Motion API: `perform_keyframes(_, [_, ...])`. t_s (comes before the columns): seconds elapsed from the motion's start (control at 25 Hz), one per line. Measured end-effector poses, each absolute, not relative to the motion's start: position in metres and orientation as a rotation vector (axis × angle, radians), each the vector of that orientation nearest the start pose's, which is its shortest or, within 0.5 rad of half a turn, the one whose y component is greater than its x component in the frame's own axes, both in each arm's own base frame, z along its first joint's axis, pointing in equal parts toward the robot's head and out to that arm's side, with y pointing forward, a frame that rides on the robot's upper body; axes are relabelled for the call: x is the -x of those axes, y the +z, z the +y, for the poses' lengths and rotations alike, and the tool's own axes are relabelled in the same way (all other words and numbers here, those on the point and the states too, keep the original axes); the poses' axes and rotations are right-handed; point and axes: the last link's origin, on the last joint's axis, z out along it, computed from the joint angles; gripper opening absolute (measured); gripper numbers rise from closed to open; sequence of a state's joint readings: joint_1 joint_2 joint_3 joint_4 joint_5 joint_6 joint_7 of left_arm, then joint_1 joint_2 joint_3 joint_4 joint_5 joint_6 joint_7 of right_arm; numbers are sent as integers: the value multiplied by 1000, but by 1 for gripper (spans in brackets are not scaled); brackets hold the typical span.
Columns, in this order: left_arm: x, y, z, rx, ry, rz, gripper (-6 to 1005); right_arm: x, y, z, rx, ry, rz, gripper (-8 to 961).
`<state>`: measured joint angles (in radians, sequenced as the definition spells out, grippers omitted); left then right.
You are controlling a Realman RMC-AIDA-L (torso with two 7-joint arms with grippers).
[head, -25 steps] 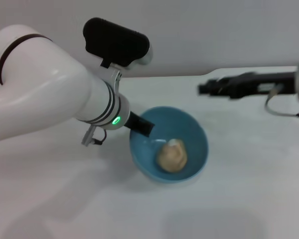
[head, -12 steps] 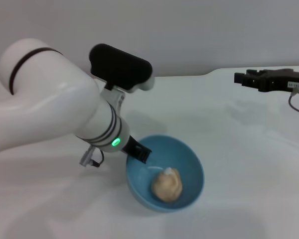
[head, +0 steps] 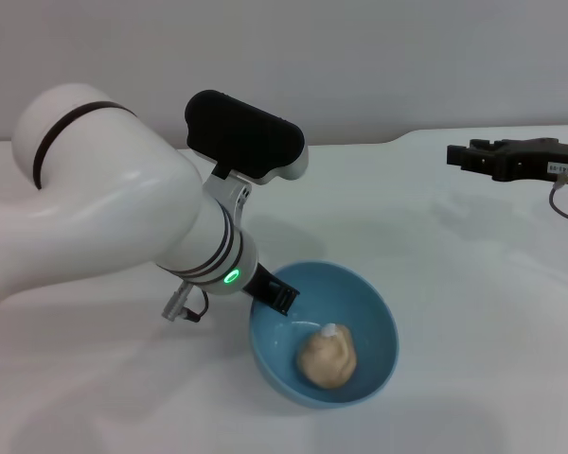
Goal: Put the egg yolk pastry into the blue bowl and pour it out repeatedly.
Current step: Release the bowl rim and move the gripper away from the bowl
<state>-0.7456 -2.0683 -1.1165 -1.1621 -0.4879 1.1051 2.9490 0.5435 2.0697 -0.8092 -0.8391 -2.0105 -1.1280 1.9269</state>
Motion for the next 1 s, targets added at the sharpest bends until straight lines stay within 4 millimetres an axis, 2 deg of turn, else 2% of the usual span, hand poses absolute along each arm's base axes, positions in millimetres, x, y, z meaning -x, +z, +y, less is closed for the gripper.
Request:
perform_keyframes(0.48, [159, -116, 352, 2321, 484, -1101, 17, -270, 37, 397, 2253, 528, 1074, 389])
perform_keyframes(0.84, [161, -114, 354, 2313, 496, -1101, 26, -271, 37, 397, 2246, 527, 1077, 389])
perform_keyframes(0.96, [160, -114, 354, 2316, 508, -1093, 41, -272, 37, 397, 2244, 527, 1078, 389])
perform_keyframes(1.0, [160, -114, 354, 2316, 509, -1092, 73, -272, 37, 397, 2244, 527, 1079, 389])
